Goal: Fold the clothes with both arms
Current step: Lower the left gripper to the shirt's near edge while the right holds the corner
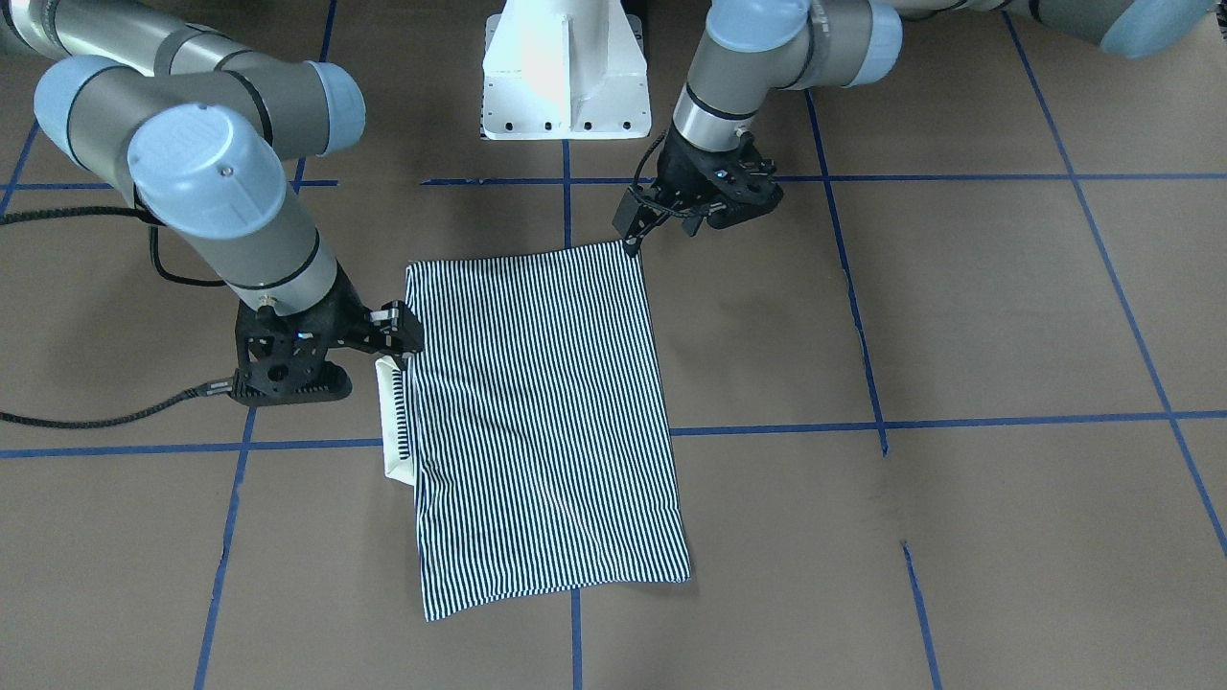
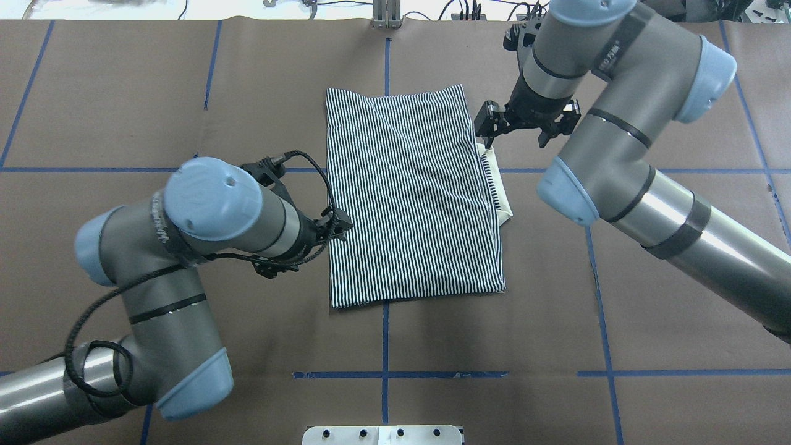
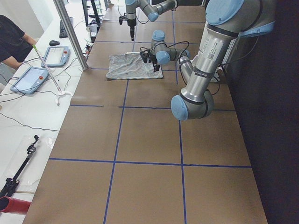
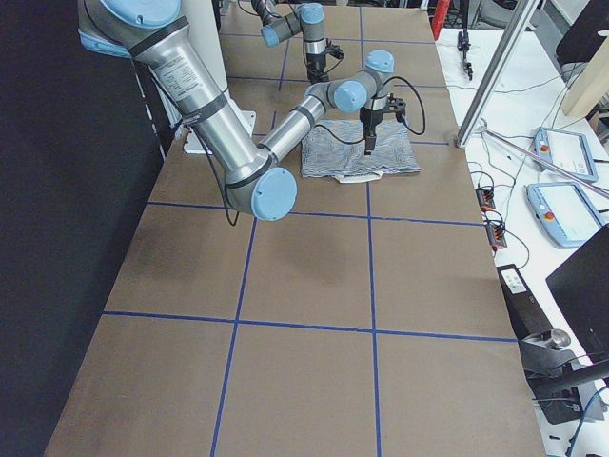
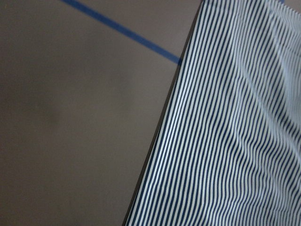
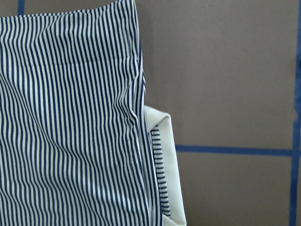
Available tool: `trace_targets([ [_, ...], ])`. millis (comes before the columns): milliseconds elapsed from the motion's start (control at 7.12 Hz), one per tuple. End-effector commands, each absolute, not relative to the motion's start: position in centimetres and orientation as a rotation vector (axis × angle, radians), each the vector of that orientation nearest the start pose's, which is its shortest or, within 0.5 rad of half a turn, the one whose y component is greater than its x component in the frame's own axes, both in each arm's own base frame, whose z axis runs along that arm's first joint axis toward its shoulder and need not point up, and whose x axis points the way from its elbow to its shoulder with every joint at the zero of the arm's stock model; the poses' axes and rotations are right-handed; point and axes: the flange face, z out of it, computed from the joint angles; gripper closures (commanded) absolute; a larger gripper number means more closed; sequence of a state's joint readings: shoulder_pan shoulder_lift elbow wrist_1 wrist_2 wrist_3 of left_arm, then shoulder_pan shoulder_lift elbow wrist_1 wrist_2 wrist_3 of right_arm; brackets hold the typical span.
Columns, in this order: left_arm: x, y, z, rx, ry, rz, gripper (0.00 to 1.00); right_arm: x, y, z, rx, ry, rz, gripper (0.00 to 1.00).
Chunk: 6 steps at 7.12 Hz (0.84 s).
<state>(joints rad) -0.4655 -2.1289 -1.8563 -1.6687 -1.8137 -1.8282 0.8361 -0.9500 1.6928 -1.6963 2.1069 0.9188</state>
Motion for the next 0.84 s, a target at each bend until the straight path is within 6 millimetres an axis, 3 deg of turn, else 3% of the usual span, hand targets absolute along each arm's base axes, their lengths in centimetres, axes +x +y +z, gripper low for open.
trace_targets([
  [0,58.3,-37.9,20.3,-0.136,0.843,-0.651,0.03,-39.2,-50.8,26.3,0.012,-0.793,0.054,0.00],
  [140,59.6,-38.5,21.5,-0.124,0.811,-0.679,0.04,-39.7,-50.5,26.3,0.003,-0.794,0.060,0.00],
  [281,59.9,-37.8,22.6,-0.115,0.792,-0.675,0.04,-39.7,-50.5,26.2,0.002,-0.795,0.059,0.00],
  [421,59.8,-37.7,22.3,-0.114,0.793,-0.675,0.04,-39.8,-50.5,26.2,0.001,-0.794,0.059,0.00],
  [702,61.3,-34.9,22.5,-0.147,0.780,-0.676,0.04,-39.8,-50.5,26.4,0.000,-0.793,0.054,0.00],
])
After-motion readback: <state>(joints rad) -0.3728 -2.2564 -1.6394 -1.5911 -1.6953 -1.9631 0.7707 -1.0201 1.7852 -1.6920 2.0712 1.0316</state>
